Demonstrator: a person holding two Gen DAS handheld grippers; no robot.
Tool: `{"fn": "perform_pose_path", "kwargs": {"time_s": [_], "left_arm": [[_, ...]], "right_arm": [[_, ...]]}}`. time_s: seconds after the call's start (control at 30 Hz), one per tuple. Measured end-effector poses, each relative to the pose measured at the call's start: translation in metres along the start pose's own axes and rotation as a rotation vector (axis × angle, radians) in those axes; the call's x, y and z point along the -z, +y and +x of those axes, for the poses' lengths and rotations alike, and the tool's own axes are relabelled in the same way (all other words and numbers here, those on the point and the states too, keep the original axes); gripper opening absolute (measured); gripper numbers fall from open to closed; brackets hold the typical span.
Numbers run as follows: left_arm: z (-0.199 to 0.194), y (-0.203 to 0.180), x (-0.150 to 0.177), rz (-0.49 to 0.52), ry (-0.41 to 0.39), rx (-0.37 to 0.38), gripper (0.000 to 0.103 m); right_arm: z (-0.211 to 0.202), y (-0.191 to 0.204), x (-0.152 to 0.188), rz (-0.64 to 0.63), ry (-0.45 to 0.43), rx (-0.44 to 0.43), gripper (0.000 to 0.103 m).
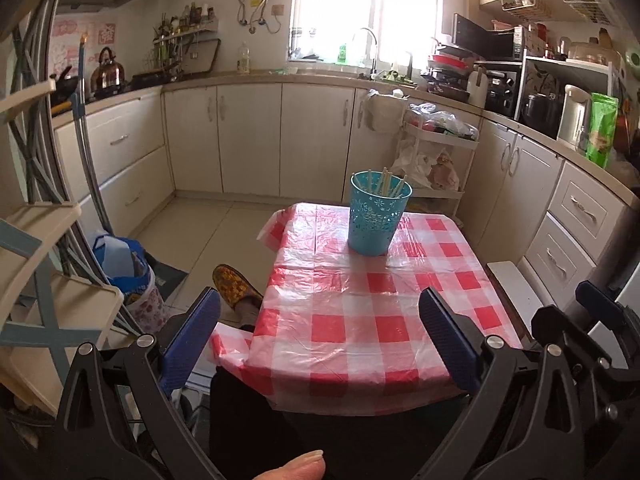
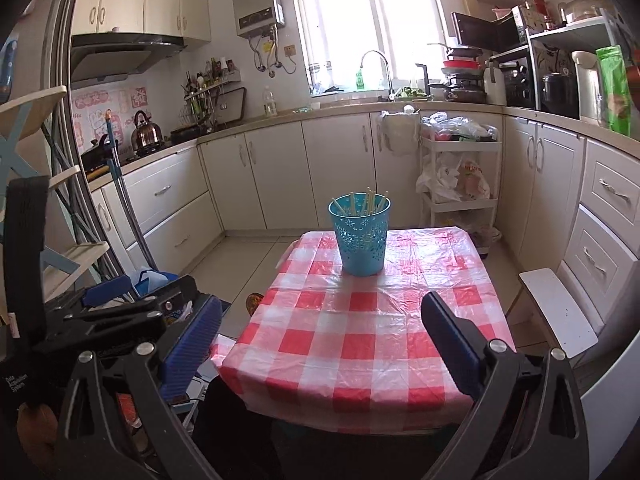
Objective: Organize utensils
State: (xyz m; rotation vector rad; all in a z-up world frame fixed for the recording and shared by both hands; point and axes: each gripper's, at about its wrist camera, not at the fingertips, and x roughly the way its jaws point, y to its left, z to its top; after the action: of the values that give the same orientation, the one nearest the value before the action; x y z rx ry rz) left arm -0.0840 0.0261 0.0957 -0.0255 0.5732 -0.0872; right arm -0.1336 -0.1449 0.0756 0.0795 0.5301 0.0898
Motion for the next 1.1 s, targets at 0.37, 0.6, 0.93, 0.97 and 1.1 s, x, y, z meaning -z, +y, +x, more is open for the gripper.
{"fn": "perform_pose_path", "kwargs": {"time_s": [0.37, 0.6, 0.93, 0.97, 1.1], "left_arm": [[-0.047, 0.002, 0.007, 0.026, -0.087, -0.077, 0.095], [-0.046, 0.013, 0.012, -0.004, -0.064, -0.051, 0.095], [-0.064, 0.013, 0.025, -0.033, -0.058, -0.039, 0.095], [-0.067, 0.011, 0.027, -0.022, -0.063, -0.04, 0.095], [-0.07, 0.003, 0.03, -0.011, -0.069, -0.029, 0.095]], "right_arm": [[-0.038, 0.007, 0.008, 0.026, -0.066, 0.023, 0.096], [-0.031, 0.021, 0.014, -0.018, -0.035, 0.018, 0.096], [-0.054, 0.02, 0.027, -0.019, -0.034, 0.022, 0.096], [-0.057, 0.02, 0.029, -0.024, -0.037, 0.025, 0.096], [-0.062, 0.018, 0.03, -0.044, -0.041, 0.032, 0.096]]}}
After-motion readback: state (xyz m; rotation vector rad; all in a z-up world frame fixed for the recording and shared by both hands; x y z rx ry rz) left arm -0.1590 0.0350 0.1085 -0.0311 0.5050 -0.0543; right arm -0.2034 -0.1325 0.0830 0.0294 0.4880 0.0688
